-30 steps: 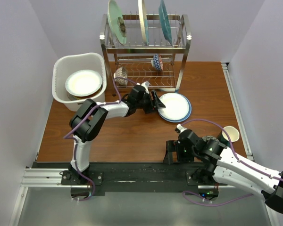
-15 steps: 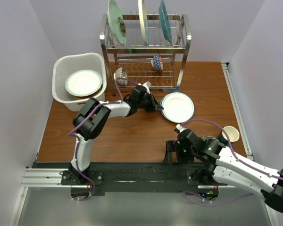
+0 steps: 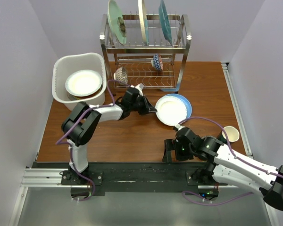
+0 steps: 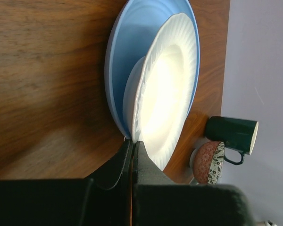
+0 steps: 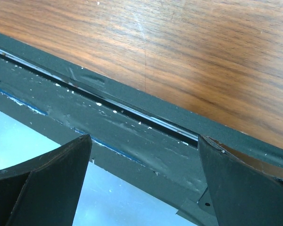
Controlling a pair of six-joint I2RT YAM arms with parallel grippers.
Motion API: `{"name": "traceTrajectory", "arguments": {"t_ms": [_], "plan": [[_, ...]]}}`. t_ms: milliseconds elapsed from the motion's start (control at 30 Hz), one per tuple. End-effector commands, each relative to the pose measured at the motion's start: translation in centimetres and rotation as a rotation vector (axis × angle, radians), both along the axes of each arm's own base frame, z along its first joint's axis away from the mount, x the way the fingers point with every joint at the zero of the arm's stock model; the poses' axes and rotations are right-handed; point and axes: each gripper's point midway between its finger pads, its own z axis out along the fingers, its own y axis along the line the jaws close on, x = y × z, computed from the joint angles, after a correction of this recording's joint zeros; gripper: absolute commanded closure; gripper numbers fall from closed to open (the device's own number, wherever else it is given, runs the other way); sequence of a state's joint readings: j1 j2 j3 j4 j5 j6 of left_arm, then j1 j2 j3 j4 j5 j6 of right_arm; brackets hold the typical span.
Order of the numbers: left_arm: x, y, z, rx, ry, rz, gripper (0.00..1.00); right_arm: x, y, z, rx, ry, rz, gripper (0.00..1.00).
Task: Place the plates into the plastic bin on the countertop
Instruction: Move the plate to the center of the board.
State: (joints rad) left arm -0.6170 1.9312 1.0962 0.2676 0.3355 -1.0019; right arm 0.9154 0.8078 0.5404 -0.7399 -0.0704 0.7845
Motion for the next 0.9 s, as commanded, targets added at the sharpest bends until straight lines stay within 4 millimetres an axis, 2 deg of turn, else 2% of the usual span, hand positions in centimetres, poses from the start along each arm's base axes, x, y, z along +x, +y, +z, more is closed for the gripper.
{"name": "traceTrajectory", "arguments": {"t_ms": [0,33,167,233,267,333,467,500,567,633,667,700,767,800,867], "plan": [[-0.1,2.2,2.8,0.012,-0.098,0.017,1.0,1.1,1.0,1.6,0.033,-0.05,0.009,0.01],[-0.2,2.7,3.4,0.008,-0.106,0.023,1.0,1.1,1.0,1.6,0.033,-0.049,0.011,0.01],[-1.6,4.4,2.4,0.036,-0.082,0.032,1.0,1.2,1.2,1.7,0.038,-0.053,0.011,0.01],[-2.0,5.0,2.5,0.041,-0.085,0.038,1.0,1.4,1.3,1.9,0.035,-0.062,0.012,0.01],[-2.6,5.6,1.8,0.05,-0.067,0.04,1.0,1.6,1.4,2.0,0.031,-0.067,0.014,0.01],[-3.0,6.2,1.9,0.053,-0.068,0.051,1.0,2.2,1.5,2.4,0.021,-0.091,0.016,0.01],[-4.5,7.7,0.9,0.087,-0.043,0.057,1.0,3.9,2.9,3.2,0.013,-0.128,0.028,0.01],[-4.6,8.2,1.3,0.092,-0.054,0.066,1.0,4.5,3.4,3.5,0.004,-0.132,0.031,0.01],[-5.6,9.0,0.5,0.109,-0.036,0.075,1.0,5.4,4.2,3.6,0.008,-0.145,0.031,0.01],[-5.9,9.8,1.0,0.104,-0.046,0.089,1.0,6.6,4.8,3.5,-0.011,-0.151,0.038,0.01],[-6.5,10.3,0.4,0.11,-0.033,0.093,1.0,7.6,4.8,4.0,-0.024,-0.187,0.041,0.01],[-6.5,10.8,1.0,0.102,-0.047,0.106,1.0,8.1,4.9,4.0,-0.034,-0.194,0.042,0.01],[-7.1,11.7,0.5,0.119,-0.035,0.116,1.0,9.8,4.4,4.1,-0.045,-0.208,0.014,0.01],[-7.1,12.2,0.9,0.118,-0.048,0.126,1.0,10.6,4.4,4.5,-0.04,-0.224,0.016,0.01],[-7.5,12.9,0.6,0.135,-0.042,0.13,1.0,13.1,3.3,5.1,-0.035,-0.252,-0.042,0.01]]}}
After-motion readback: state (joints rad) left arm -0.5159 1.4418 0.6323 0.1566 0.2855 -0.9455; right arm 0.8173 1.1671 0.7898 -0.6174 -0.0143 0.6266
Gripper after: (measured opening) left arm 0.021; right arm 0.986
